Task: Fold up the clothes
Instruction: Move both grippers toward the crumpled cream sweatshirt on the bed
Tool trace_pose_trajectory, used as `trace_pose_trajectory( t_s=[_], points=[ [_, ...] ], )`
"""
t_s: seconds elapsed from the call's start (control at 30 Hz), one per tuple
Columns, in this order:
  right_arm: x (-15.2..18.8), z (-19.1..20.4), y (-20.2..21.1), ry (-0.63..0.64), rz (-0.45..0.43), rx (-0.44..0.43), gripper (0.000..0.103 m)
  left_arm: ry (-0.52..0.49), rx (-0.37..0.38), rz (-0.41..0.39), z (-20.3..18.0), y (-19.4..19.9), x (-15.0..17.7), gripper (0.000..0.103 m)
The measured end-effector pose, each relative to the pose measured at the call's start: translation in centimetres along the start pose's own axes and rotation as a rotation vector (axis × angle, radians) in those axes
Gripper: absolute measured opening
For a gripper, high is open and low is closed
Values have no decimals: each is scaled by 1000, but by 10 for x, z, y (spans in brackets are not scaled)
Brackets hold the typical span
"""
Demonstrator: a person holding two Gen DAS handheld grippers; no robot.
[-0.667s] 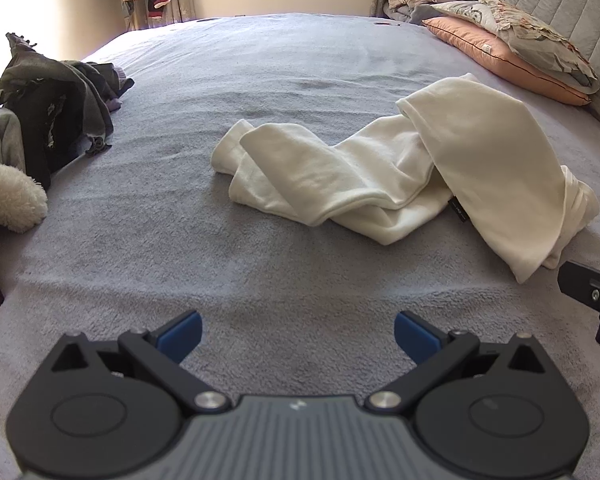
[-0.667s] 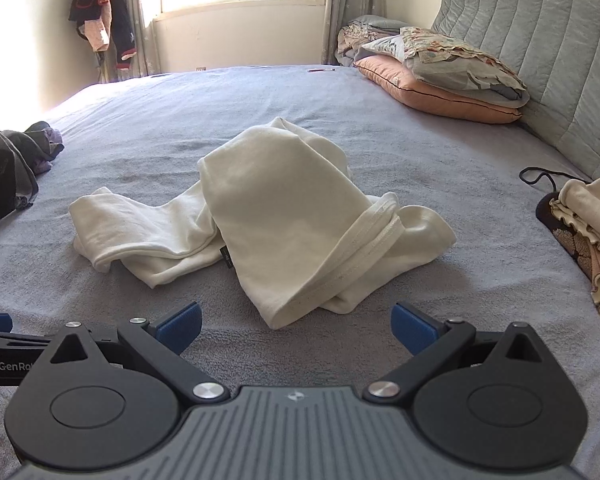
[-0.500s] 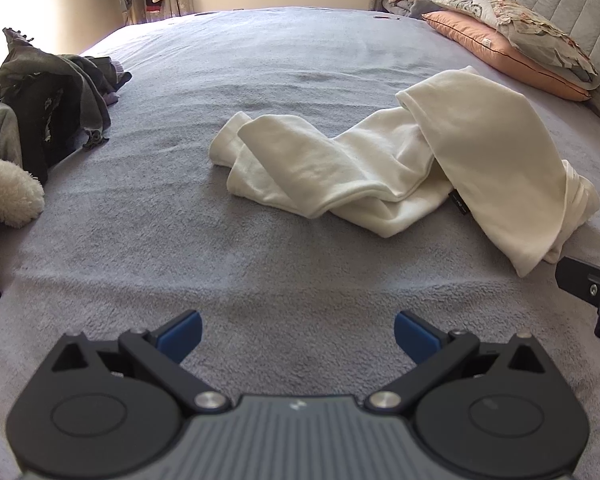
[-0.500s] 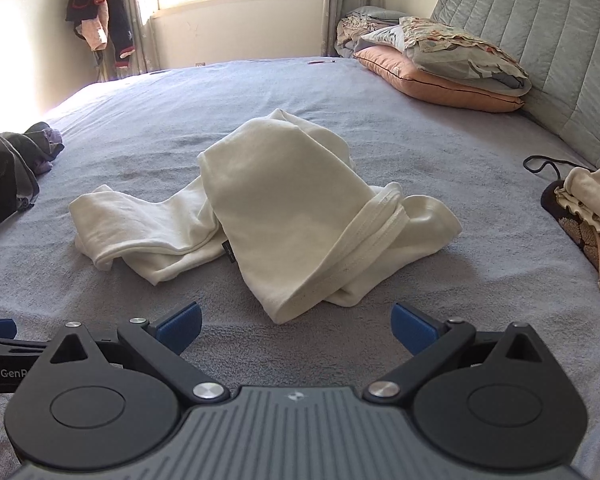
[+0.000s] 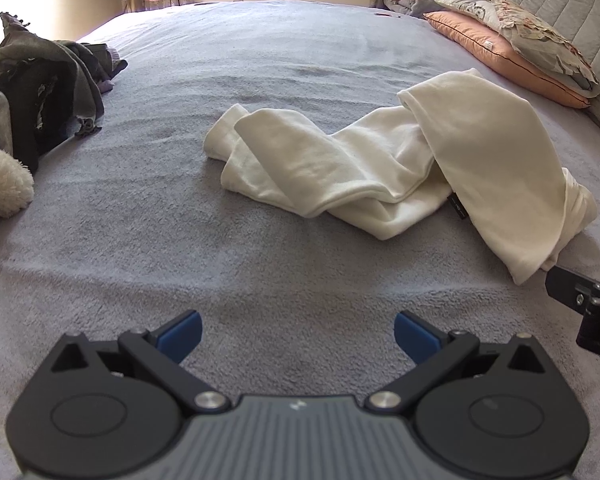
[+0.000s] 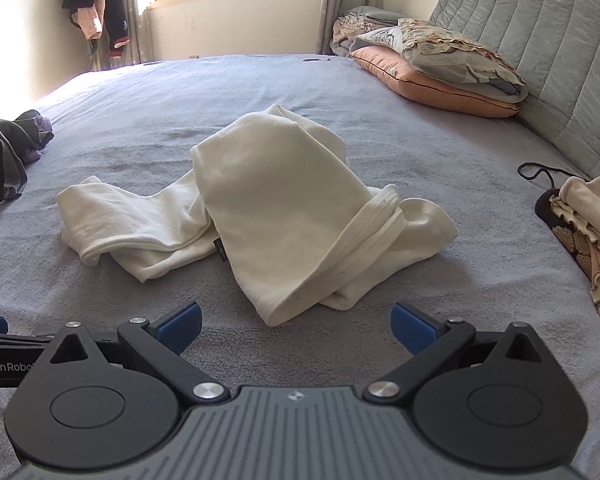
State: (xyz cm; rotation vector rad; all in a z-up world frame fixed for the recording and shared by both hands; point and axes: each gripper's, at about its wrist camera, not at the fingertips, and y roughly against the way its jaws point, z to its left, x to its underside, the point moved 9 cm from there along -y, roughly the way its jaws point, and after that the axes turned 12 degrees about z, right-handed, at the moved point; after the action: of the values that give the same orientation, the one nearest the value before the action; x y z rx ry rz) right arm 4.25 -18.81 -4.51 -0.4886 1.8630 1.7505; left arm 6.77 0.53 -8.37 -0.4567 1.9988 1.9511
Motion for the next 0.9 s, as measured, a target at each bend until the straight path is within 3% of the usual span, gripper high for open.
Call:
trace_pose_trajectory(
  t_s=[0.53,0.7,0.9],
  points=[
    [-5,-7,-7,-25,33,14,103,-30,21,-11,5,-5,-5,103],
    [-16,-16,-10,-22,59,50,103,-94,71,-33,1,1,-20,103],
    [-40,-27,-11,-36,8,-29,102,-96,208,-67,-3,9,-49,103]
  ],
)
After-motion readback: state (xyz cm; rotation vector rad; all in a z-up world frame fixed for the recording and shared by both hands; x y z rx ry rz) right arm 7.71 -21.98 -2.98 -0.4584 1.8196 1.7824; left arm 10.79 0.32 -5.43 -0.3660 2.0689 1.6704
